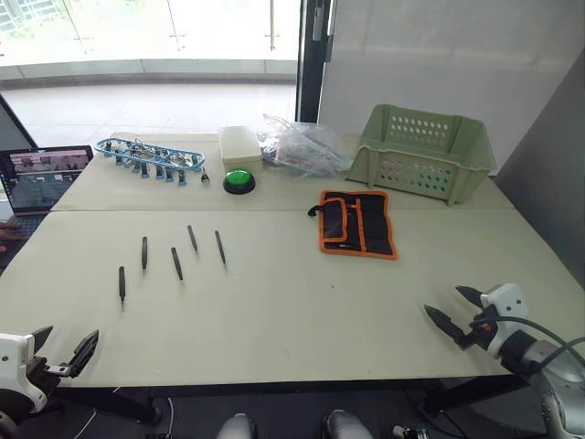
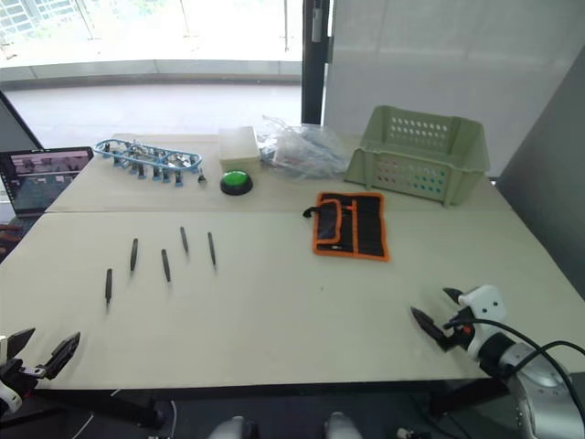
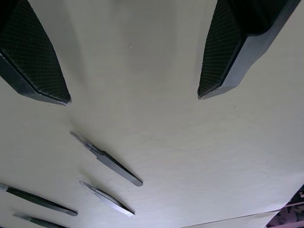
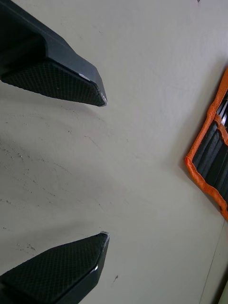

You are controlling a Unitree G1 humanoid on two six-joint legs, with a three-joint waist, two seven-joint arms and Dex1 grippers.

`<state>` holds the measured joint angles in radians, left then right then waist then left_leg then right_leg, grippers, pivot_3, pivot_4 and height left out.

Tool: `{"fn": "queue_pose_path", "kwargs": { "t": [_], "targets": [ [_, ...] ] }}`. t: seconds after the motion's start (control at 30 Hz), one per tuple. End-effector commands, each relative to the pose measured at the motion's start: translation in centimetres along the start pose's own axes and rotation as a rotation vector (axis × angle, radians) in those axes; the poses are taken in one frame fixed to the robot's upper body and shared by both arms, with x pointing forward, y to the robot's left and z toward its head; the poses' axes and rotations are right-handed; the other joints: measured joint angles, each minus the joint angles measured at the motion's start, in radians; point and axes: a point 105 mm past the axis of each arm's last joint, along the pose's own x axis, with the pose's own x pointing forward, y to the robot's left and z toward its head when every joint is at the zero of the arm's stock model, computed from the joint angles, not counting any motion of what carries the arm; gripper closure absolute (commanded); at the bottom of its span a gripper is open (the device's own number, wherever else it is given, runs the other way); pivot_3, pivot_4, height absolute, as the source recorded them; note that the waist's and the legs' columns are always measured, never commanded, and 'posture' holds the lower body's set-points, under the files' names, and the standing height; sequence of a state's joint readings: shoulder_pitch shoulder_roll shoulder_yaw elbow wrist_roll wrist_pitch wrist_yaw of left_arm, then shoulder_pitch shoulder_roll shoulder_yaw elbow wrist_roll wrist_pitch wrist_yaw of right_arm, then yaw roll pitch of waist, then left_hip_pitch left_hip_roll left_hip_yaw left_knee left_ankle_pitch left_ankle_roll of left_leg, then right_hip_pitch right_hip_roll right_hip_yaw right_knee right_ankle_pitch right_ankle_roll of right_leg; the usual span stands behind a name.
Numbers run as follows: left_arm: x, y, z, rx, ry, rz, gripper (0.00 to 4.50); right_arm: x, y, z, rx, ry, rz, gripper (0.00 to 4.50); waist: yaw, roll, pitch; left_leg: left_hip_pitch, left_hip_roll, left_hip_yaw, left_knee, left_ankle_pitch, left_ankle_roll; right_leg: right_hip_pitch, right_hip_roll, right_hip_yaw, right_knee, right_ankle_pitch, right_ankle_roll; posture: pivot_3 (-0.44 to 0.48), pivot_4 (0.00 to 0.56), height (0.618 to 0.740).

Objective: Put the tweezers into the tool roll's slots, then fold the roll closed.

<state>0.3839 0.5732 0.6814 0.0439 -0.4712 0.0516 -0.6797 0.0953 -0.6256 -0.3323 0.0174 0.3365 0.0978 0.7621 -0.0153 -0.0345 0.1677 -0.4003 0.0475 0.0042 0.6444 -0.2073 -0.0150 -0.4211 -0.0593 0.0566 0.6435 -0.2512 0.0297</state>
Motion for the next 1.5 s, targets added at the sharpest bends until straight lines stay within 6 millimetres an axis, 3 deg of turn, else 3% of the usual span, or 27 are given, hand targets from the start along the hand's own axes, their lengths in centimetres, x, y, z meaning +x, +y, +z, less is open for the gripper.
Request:
{"fn": "queue_pose_path", "kwargs": {
  "t": [0.03, 0.13, 0.37, 0.57, 0.93, 1.27, 1.5],
  "targets": [
    [0.3, -1.2, 0.8, 0.007, -0.039, -0.047, 0.00, 0.6, 0.8, 1.9, 0.011, -0.065, -0.003, 0.02, 0.000, 0.000, 0.000, 0.000, 0.000, 0.000, 0.000, 0.000, 0.000, 0.000, 0.000, 0.000, 0.000, 0.000, 0.000, 0.000, 0.150, 0.725],
    [1.0, -5.2, 1.8, 0.015, -0.111, -0.186, 0.00, 2.5, 3.9, 3.3, 0.136, -0.122, -0.011, 0.02, -0.002, 0.000, 0.000, 0.000, 0.001, 0.001, 0.000, 0.000, 0.000, 0.000, 0.001, 0.001, 0.001, -0.001, -0.001, 0.000, 0.150, 0.725],
    [1.0, -9.2, 3.8, 0.030, -0.189, -0.335, 0.00, 5.7, 7.5, 5.3, 0.253, -0.136, -0.066, 0.02, -0.002, 0.000, 0.000, 0.000, 0.001, 0.002, 0.000, 0.000, 0.000, -0.001, 0.001, 0.003, 0.002, 0.001, -0.002, 0.000, 0.150, 0.725],
    [-0.2, -14.2, 3.8, 0.020, -0.196, -0.516, 0.00, 9.9, 11.1, 7.7, 0.378, -0.155, -0.060, 0.02, -0.013, 0.000, 0.000, 0.000, 0.002, 0.003, 0.000, 0.000, 0.000, -0.003, 0.002, 0.005, 0.002, 0.001, -0.002, 0.000, 0.150, 0.725],
    [-0.8, -16.4, 3.9, 0.035, -0.192, -0.634, 0.00, 16.4, 11.8, 9.0, 0.543, -0.110, -0.127, 0.02, -0.030, 0.000, 0.000, -0.001, 0.002, 0.002, 0.000, 0.000, 0.000, -0.003, 0.003, 0.005, 0.002, 0.005, 0.004, 0.000, 0.150, 0.725],
    [-0.8, -17.6, 3.9, 0.047, -0.188, -0.674, 0.00, 19.6, 11.2, 10.1, 0.608, -0.137, -0.162, 0.02, -0.034, 0.000, 0.000, -0.001, 0.002, 0.002, 0.000, 0.000, 0.000, -0.004, 0.004, 0.005, 0.002, 0.008, 0.001, 0.000, 0.150, 0.725],
    [-0.8, -17.8, 4.1, 0.052, -0.190, -0.671, 0.00, 20.3, 11.4, 11.8, 0.649, -0.186, -0.129, 0.02, -0.035, 0.000, 0.000, -0.001, 0.002, 0.002, 0.000, 0.000, 0.000, -0.004, 0.004, 0.005, 0.002, 0.008, 0.000, 0.000, 0.150, 0.725]
  ]
}}
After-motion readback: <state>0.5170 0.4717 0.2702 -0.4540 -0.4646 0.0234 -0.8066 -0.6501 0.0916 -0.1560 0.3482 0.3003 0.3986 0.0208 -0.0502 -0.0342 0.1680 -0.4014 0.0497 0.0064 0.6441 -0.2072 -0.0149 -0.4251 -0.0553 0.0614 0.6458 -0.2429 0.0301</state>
